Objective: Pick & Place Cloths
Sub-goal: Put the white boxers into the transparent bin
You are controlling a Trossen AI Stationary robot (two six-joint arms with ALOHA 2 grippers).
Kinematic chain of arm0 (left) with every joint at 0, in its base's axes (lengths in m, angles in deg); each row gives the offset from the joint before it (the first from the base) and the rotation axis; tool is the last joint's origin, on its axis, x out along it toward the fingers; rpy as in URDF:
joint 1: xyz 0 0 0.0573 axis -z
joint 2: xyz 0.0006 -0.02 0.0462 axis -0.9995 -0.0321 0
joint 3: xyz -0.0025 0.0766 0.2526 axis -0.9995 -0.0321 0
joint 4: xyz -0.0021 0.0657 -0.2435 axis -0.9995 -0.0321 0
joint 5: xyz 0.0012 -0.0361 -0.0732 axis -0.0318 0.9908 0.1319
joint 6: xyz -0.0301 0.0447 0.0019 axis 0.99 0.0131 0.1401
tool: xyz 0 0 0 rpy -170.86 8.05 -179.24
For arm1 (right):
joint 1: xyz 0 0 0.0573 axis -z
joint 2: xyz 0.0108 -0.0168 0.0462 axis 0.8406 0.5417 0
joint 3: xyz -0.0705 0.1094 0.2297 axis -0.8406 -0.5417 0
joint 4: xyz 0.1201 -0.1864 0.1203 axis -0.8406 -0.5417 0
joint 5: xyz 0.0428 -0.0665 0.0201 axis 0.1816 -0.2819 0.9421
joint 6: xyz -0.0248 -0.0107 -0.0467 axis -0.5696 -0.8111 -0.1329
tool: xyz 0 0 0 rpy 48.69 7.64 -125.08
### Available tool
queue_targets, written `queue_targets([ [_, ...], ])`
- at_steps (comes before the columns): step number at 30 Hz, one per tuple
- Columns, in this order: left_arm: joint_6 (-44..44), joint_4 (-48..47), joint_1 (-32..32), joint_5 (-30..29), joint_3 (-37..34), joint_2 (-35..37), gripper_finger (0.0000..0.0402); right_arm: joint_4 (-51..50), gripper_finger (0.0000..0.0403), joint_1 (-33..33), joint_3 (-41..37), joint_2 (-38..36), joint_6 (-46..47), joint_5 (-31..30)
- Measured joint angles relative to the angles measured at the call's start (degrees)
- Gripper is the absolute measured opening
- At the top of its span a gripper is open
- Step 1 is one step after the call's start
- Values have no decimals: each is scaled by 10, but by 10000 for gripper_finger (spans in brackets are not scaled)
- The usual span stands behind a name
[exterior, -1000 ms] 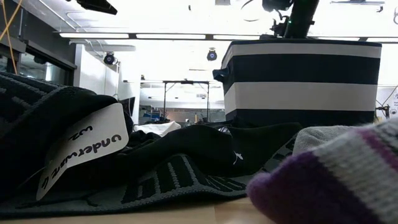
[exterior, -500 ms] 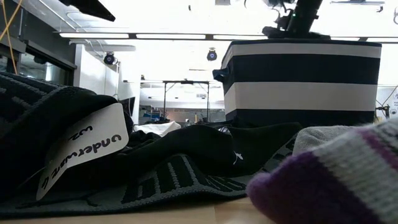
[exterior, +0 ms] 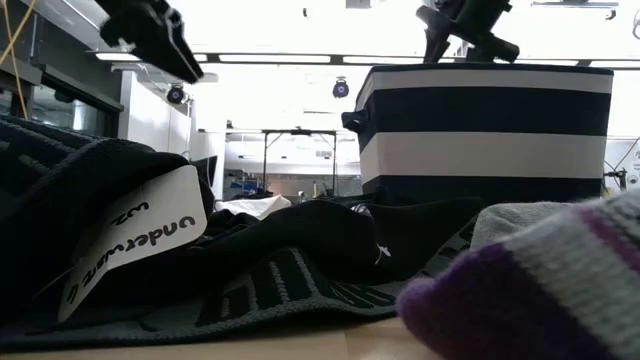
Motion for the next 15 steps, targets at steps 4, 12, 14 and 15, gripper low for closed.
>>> queue_targets([
  [4,2,0,-51,12,0,-36,243,1,311,-26,0,0,0,-1],
  [12,-35,14,-214,164,0,-72,243,0,311,-75,0,0,-19,4],
  [14,-49,30,-256,211,0,-82,243,0,311,-86,0,0,-26,5],
  [15,-53,37,-275,231,0,-86,243,0,311,-91,0,0,-32,5],
])
